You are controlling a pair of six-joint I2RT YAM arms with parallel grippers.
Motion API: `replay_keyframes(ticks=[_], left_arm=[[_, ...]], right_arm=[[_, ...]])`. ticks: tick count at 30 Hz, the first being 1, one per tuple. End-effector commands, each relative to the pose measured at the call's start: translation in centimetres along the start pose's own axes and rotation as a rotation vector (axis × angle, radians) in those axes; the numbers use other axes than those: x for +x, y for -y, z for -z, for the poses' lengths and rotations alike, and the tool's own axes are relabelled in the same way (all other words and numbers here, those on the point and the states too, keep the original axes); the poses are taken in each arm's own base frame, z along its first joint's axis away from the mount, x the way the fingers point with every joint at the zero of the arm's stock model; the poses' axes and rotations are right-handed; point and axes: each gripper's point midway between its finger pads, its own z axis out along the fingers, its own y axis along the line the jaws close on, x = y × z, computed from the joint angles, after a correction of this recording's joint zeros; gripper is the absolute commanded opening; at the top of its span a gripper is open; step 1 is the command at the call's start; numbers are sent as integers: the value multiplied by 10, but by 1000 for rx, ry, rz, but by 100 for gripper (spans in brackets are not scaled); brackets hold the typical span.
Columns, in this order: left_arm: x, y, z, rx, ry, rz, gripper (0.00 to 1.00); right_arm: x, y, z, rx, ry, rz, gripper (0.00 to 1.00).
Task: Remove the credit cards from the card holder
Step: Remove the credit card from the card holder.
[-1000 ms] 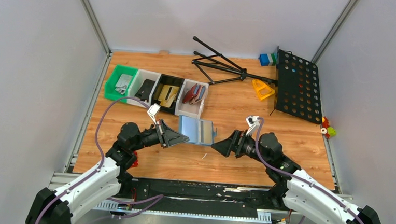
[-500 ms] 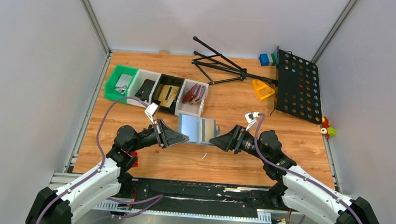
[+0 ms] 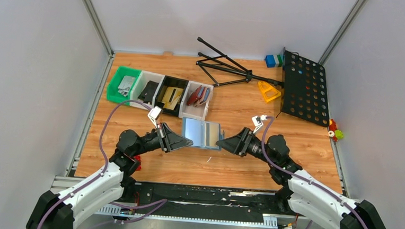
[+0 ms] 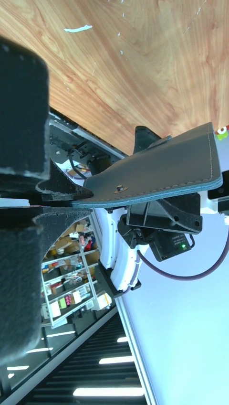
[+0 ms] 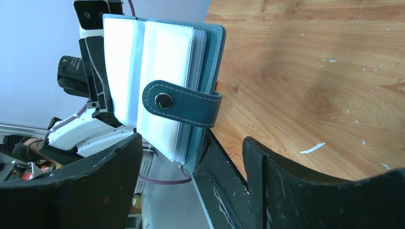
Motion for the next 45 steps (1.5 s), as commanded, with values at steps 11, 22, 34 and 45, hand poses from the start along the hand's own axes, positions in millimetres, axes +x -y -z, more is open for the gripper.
replay_keyframes(ticks=[11, 22, 34, 45], left_arm=[[-3, 19, 2, 88, 26, -48, 0], [2, -6, 3, 3, 14, -74, 0], [7, -26, 4, -73, -4, -100, 10], [12, -32, 2, -90, -26, -93, 31]], right_arm=[[-12, -44, -11, -180, -19, -18, 61], [-11, -35, -7, -136, -5, -8, 0], [-6, -26, -4, -85, -20, 22, 0], [-6, -25, -5, -76, -29, 30, 0]])
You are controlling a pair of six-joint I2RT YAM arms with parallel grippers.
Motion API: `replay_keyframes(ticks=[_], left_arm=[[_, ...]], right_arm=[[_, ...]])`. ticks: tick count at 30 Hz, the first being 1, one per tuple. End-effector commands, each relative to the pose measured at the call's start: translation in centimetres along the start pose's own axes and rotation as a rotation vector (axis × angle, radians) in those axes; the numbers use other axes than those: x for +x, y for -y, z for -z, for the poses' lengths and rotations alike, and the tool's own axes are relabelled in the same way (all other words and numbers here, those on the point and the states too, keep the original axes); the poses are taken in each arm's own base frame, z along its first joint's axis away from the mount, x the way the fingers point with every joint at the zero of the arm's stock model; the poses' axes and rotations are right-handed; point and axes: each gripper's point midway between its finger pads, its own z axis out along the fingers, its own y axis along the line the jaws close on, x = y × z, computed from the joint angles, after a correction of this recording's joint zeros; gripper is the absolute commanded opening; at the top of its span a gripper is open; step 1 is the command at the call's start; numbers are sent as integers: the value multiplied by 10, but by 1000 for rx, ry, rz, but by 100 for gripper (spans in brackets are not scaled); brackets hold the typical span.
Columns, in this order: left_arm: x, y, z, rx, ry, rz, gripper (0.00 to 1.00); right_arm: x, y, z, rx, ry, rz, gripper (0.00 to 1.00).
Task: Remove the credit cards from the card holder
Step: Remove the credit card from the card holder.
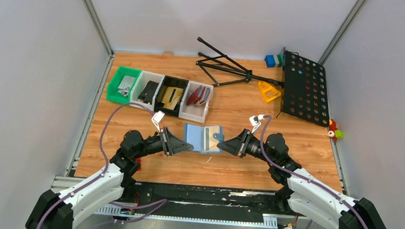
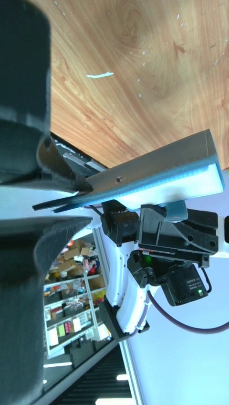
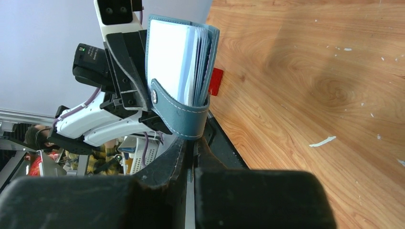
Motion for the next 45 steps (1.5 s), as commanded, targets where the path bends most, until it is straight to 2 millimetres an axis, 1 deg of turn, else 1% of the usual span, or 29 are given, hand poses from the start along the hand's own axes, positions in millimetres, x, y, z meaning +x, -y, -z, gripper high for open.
replay_keyframes(ticks=[1, 2, 4, 7, 10, 17, 21, 23, 26, 29, 30, 31, 32, 33, 34, 36, 37, 39, 40, 44, 45], left_arm=[[-3, 5, -2, 17, 13, -39, 37], [-3, 5, -2, 16, 14, -36, 44], [-1, 5, -3, 15, 9, -33, 52], [0, 2, -3, -5, 4, -29, 60], [0, -8, -3, -43, 18, -9, 66], [0, -20, -3, -87, 33, 24, 74], [-2, -22, -4, -96, 39, 27, 75], [-2, -23, -5, -100, 39, 28, 75], [0, -28, -6, -113, 29, 37, 67], [0, -31, -6, -121, 36, 38, 48], [-1, -31, -6, -123, 39, 37, 39], [-2, -31, -7, -123, 42, 33, 23], [-2, -31, -7, -123, 41, 31, 4], [-2, -30, -7, -122, 36, 27, 0], [-2, -28, -8, -113, 33, 20, 0], [-3, -26, -7, -109, 34, 20, 0], [-3, -25, -7, -107, 37, 20, 0], [-3, -24, -6, -103, 42, 23, 0], [-3, -25, -6, -103, 44, 21, 0], [-1, -25, -5, -92, 44, 23, 0], [-1, -23, -5, -85, 44, 22, 0]], right_arm=[[-13, -20, -2, -47, 30, 53, 0], [-13, -21, -2, -47, 29, 53, 0], [-13, -23, -2, -52, 29, 54, 0], [-14, -25, -1, -53, 26, 57, 0], [-14, -25, 0, -50, 26, 60, 0], [-14, -23, -2, -37, 16, 63, 0], [-14, -25, -5, -41, -1, 71, 0], [-12, -26, -6, -44, -17, 69, 0], [-9, -27, -6, -53, -28, 66, 0], [-8, -25, -5, -52, -30, 63, 0], [-6, -23, -4, -50, -34, 60, 0], [-5, -23, -4, -51, -35, 60, 0], [-5, -22, -3, -48, -36, 61, 4], [-5, -21, -3, -40, -33, 68, 12], [-6, -19, -2, -22, -30, 74, 25], [-8, -17, -1, 1, -20, 87, 46], [-9, -18, 0, 2, -18, 92, 49], [-11, -19, 1, 9, -9, 100, 51], [-12, -19, 1, 14, -4, 104, 48], [-12, -16, 2, 29, 0, 96, 33], [-12, -16, 1, 26, -1, 92, 31]])
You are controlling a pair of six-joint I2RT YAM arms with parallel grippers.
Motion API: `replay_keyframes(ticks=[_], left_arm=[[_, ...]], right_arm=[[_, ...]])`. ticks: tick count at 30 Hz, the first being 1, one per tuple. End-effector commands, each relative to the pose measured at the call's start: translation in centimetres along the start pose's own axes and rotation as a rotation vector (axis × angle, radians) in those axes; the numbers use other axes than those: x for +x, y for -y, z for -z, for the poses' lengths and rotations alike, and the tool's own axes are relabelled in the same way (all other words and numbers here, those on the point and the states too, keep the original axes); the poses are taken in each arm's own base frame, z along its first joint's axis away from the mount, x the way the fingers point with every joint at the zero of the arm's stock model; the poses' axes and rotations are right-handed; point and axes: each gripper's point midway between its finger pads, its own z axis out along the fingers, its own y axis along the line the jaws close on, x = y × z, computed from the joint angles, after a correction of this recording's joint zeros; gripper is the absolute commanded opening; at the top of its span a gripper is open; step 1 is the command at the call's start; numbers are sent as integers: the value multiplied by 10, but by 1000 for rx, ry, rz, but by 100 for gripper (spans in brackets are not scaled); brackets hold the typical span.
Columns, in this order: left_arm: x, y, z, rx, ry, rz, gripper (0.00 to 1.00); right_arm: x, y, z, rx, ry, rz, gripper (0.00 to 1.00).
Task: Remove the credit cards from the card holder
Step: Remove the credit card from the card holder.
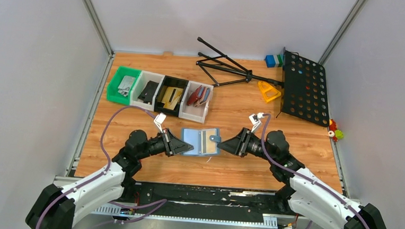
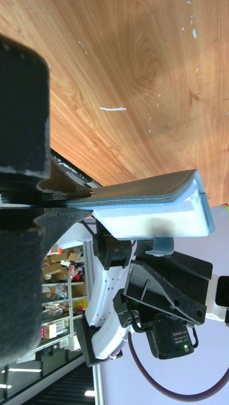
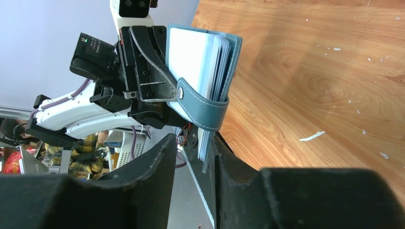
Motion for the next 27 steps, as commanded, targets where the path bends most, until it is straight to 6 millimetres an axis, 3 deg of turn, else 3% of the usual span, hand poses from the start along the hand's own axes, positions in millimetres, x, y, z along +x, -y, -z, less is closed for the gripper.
replay_keyframes(ticks=[1, 3, 5, 11, 16, 27], left_arm=[[-4, 12, 0, 59, 20, -37, 0], [-4, 13, 0, 63, 18, -44, 0], [-3, 10, -1, 56, 10, -46, 0], [0, 5, -3, 55, 0, -50, 0], [2, 4, -1, 67, -1, -51, 0], [1, 19, 3, 133, 11, -49, 0]], right_arm=[[-13, -13, -2, -26, 35, 26, 30], [-11, -12, -3, -26, 23, 24, 34], [-7, -6, -3, -6, 8, 20, 44], [1, 24, 4, 107, 20, 27, 57], [8, 42, 8, 165, 23, 24, 75], [16, 45, 10, 156, -6, 26, 78]])
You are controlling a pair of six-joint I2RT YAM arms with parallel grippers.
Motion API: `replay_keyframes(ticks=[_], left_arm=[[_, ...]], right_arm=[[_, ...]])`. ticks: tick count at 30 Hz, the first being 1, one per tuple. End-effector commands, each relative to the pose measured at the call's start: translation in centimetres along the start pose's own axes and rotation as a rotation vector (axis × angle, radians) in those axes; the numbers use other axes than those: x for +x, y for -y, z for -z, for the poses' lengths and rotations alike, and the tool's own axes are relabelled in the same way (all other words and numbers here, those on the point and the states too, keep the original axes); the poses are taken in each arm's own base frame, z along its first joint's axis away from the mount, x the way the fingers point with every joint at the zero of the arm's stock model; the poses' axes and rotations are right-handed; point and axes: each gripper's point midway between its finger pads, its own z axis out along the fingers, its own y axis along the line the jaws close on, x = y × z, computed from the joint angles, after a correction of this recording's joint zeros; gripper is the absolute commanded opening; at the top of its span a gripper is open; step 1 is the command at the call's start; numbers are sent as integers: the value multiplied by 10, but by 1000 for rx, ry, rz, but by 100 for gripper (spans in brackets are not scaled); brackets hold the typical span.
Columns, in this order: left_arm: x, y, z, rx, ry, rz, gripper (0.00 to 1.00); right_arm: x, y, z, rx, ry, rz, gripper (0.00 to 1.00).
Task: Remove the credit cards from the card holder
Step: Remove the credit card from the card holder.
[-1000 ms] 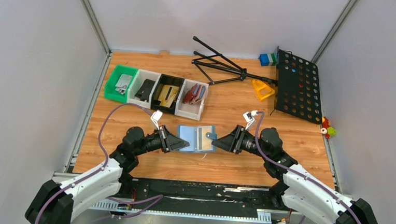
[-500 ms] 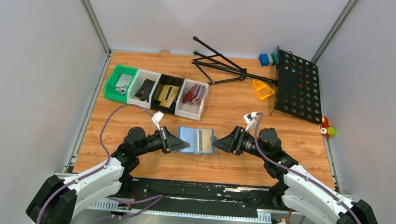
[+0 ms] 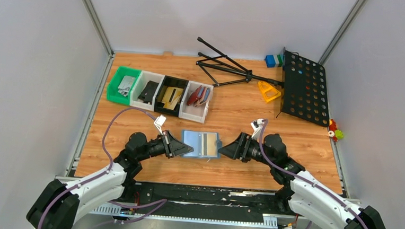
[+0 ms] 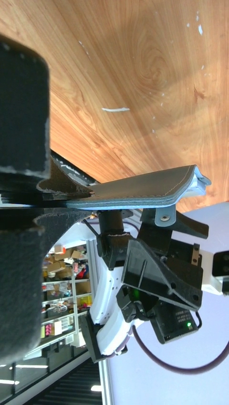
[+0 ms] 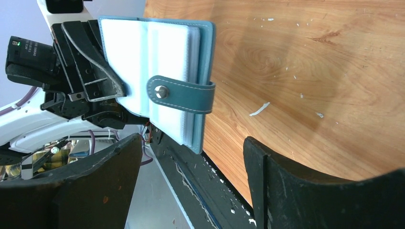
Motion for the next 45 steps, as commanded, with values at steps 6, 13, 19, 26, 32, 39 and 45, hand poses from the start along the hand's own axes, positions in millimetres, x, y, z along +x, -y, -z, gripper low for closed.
replay_keyframes(ticks=[6, 13, 19, 26, 32, 39, 45], left_arm=[[-9, 35, 4, 143, 33, -49, 0], [-10, 40, 5, 157, 45, -53, 0], [-11, 46, 6, 181, 48, -45, 0], [-10, 48, 8, 184, 56, -39, 0], [-8, 49, 8, 186, 47, -40, 0], [-7, 47, 8, 181, 43, -40, 0], [-6, 44, 8, 174, 39, -36, 0]], right_arm=[[5, -10, 4, -61, -20, 17, 79], [5, -18, 7, -87, -30, 25, 79], [-1, -27, 5, -98, -29, 28, 74], [-10, -20, 2, -48, 15, 0, 53], [-12, -25, 0, -70, 13, 14, 52], [-13, -42, -1, -139, -10, 23, 52], [-17, -44, 3, -136, 12, 34, 53]])
